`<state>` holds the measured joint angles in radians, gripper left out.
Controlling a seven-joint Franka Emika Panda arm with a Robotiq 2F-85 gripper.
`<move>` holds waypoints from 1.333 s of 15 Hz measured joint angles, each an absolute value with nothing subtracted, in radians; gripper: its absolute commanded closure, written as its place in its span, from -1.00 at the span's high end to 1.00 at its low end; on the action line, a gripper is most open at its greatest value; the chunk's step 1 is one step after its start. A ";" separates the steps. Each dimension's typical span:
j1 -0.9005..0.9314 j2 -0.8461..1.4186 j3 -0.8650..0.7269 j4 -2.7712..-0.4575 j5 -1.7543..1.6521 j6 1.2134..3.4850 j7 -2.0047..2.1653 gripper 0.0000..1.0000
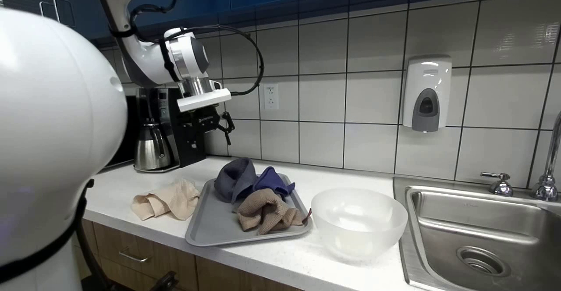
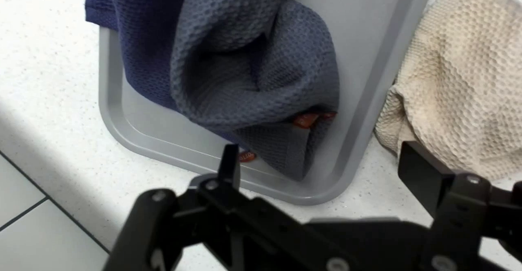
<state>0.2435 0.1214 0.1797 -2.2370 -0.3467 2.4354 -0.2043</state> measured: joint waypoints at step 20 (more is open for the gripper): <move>0.316 0.168 0.225 -2.228 -0.327 2.363 0.119 1.00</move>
<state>0.3160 0.1675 0.2253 -2.2280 -0.3269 2.3627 0.1188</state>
